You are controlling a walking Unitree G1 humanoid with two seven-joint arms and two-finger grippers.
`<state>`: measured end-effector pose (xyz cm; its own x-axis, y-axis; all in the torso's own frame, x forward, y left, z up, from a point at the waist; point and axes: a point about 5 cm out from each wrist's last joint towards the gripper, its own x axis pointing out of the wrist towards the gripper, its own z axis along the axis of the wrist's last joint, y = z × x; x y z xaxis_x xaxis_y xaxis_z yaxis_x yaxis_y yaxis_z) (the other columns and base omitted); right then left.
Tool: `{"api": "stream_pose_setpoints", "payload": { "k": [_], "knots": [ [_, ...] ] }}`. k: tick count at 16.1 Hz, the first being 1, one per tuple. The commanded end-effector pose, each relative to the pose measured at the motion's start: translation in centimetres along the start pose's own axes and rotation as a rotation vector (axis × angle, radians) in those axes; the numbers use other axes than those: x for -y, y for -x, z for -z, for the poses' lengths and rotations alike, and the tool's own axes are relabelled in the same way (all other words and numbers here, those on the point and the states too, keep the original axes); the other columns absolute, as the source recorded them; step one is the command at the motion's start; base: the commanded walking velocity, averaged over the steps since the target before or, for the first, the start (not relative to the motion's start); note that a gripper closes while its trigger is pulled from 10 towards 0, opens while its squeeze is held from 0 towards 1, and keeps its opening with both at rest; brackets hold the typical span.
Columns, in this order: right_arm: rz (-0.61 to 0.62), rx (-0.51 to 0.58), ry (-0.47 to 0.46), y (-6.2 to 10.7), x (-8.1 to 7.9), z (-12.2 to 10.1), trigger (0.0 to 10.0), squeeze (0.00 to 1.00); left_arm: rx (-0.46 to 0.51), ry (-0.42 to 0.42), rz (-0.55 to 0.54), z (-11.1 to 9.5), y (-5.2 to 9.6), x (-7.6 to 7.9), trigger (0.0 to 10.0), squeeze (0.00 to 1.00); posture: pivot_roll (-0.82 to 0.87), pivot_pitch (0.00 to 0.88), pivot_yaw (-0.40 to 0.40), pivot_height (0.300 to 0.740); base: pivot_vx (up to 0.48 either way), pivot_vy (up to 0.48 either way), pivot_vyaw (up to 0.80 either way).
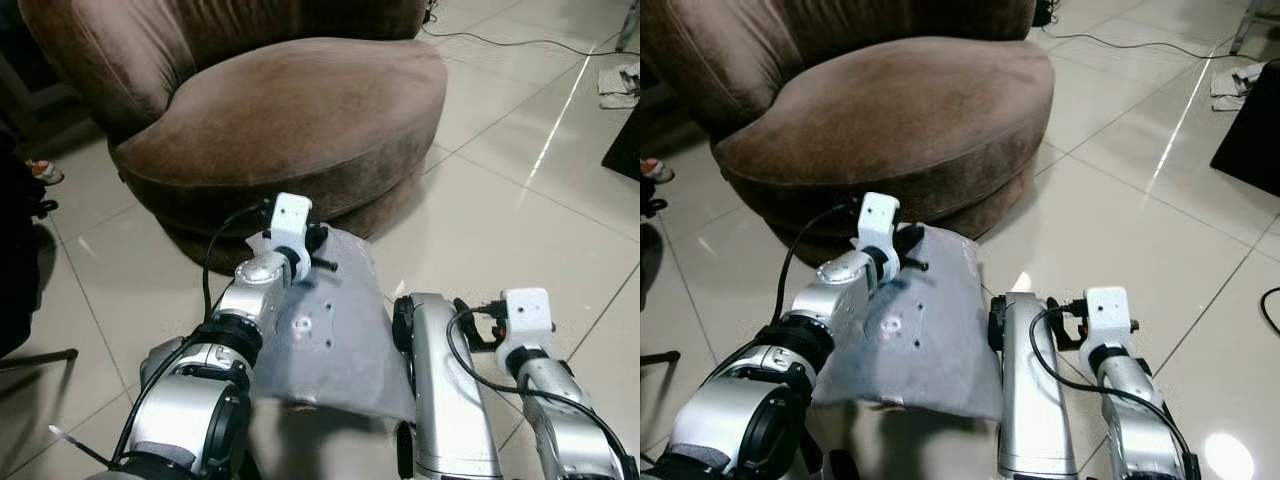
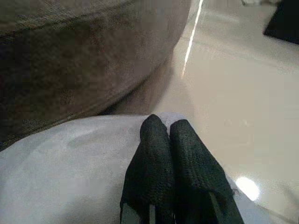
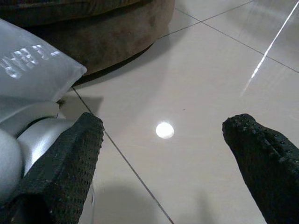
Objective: Move the pillow to the sofa from floor
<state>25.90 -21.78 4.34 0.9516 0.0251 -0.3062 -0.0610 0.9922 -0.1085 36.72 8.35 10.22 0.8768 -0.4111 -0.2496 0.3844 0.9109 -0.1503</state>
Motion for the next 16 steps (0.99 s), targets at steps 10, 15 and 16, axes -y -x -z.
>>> {"api": "stream_pose_setpoints", "payload": {
  "k": [10,15,16],
  "knots": [
    [-0.269,0.107,-0.038,-3.5,-8.3,-2.7,10.0,0.0,0.147,-0.039,0.062,-2.7,1.7,4.7,0.0,0.0,-0.21,0.0,0.17,0.306,0.0,0.0,0.0],
    [-0.321,0.121,-0.05,-3.7,-8.8,-3.1,10.0,0.0,0.09,-0.038,-0.042,-1.1,2.4,3.1,10.0,0.0,-0.19,0.0,0.156,0.331,0.0,0.0,0.0],
    [-0.321,0.119,-0.05,-3.8,-8.8,-3.2,10.0,0.0,0.077,-0.03,-0.048,-0.8,2.4,3.0,10.0,0.0,-0.19,0.0,0.156,0.341,0.0,0.0,0.0]
  ]
}}
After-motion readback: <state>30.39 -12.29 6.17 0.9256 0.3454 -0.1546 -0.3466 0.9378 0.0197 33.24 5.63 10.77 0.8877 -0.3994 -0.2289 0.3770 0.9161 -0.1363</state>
